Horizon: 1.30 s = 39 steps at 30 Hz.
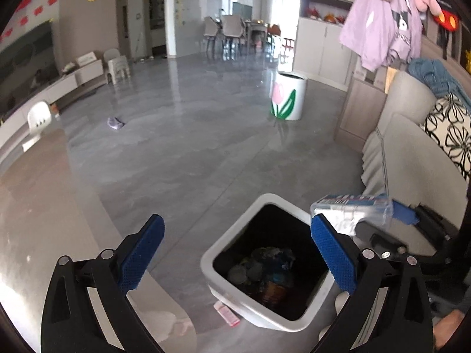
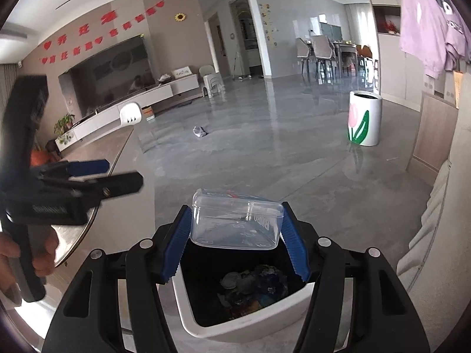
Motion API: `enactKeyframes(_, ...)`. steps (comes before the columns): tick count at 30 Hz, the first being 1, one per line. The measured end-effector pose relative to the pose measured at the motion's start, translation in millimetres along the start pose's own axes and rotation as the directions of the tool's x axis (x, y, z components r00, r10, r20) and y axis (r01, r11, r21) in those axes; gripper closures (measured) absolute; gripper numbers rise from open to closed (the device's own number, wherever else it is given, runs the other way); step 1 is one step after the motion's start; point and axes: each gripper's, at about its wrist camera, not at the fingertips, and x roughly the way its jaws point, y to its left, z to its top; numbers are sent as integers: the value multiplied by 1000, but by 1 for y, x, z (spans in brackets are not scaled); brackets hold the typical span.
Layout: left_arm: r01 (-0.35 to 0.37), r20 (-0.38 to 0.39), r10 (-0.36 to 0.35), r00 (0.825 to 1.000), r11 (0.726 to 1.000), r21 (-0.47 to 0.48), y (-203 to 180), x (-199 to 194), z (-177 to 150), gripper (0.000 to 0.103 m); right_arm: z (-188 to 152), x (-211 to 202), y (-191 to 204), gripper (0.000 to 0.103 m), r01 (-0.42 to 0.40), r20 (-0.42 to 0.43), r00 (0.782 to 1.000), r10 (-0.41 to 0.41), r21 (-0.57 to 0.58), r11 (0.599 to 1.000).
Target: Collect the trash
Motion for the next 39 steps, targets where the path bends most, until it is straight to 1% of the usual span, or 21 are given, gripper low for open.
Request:
enactKeyframes(2,-8,5,8,1000,1000,-12,4,-2,2,5,-1,15,8,40,18,-64,998,-21,-47,999)
enactKeyframes(3,-16,4,16,1000,1000,-13,6,-3,2,5,-4,22,12,27,45,-81,995,-51,-74,996)
enactKeyframes(4,-22,4,22,1000,1000,-13,6,-3,2,5,-7,26,14,8,70,-84,993,-77,-88,994)
enactKeyframes(5,-26,3,26,1000,1000,-13,8,-4,2,5,-10,27,15,5,80,-75,993,-87,-98,992)
enactKeyframes(8,-35,6,35,999,999,-7,7,-5,2,5,-15,21,18,5,122,-27,991,-127,-148,982)
enactKeyframes(9,-39,4,39,999,999,-6,7,-5,2,5,-15,17,13,5,134,-3,991,-136,-137,981)
enactKeyframes(13,-42,13,42,999,999,-16,8,-12,3,5,-17,6,3,5,139,21,990,-138,-90,986)
enactKeyframes(16,-49,28,49,998,999,-12,10,-25,4,5,-12,-8,7,5,158,65,986,-153,-79,984)
enactKeyframes(22,-53,66,54,996,998,-21,18,-65,9,5,2,-40,29,5,152,86,985,-146,-68,986)
enactKeyframes(26,-54,117,58,992,998,-38,23,-107,10,5,13,-70,59,5,131,108,987,-120,-110,985)
enactKeyframes(27,-61,136,66,988,997,-43,26,-124,10,5,16,-75,65,5,125,114,987,-112,-117,985)
enactKeyframes(30,-81,169,91,981,995,-61,35,-159,3,5,27,-94,93,5,101,142,987,-81,-141,985)
enactKeyframes(32,-108,190,123,974,990,-89,47,-191,-4,5,34,-103,114,5,91,159,985,-65,-163,983)
enactKeyframes(34,-130,200,150,968,985,-110,59,-213,-12,5,40,-113,138,5,68,176,984,-35,-184,981)
enactKeyframes(35,-153,206,177,962,980,-125,67,-228,-18,5,44,-119,151,5,52,184,983,-17,-191,980)
enactKeyframes(37,-178,211,206,955,973,-146,81,-251,-28,5,47,-126,174,5,19,193,981,21,-201,979)
enactKeyframes(39,-215,209,251,945,960,-179,99,-277,-40,5,48,-133,198,5,-13,195,979,56,-215,977)
